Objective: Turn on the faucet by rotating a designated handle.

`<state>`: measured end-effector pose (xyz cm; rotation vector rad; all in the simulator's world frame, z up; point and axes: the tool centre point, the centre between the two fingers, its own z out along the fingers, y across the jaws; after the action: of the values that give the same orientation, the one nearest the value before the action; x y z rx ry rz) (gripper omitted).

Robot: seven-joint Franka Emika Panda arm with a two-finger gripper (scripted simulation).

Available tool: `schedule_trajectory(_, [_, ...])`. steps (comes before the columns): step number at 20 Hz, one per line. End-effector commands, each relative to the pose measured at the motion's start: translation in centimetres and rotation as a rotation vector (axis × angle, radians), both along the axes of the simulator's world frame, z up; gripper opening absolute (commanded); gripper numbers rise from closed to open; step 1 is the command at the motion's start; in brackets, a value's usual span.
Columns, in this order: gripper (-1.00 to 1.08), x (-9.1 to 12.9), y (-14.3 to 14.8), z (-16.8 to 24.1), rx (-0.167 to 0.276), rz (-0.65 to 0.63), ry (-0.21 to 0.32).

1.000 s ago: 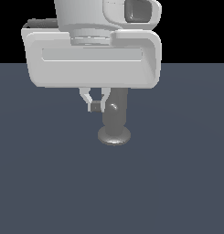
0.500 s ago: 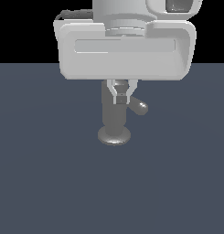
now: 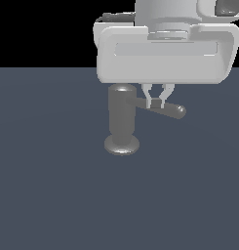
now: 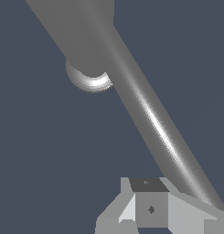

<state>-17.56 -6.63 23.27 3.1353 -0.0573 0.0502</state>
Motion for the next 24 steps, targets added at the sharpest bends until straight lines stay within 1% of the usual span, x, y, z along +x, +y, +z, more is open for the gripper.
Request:
schedule_trajectory(1, [-1.0, -0.8, -1.9, -1.3, 0.006, -0.02, 0.032])
schedule_trajectory(7, [-1.0, -0.5, -4.7, -1.3, 0.006, -0.02, 0.032])
schedule_trajectory(8, [-1.0, -0.5, -4.7, -1.3, 0.006, -0.02, 0.032])
schedule_trajectory(9, [-1.0, 0.9, -3.3, 0.3, -0.005, 0.011, -0.009])
schedule_trajectory(24, [-1.0, 4.6, -7.0, -0.1, -0.002, 0.002, 0.004])
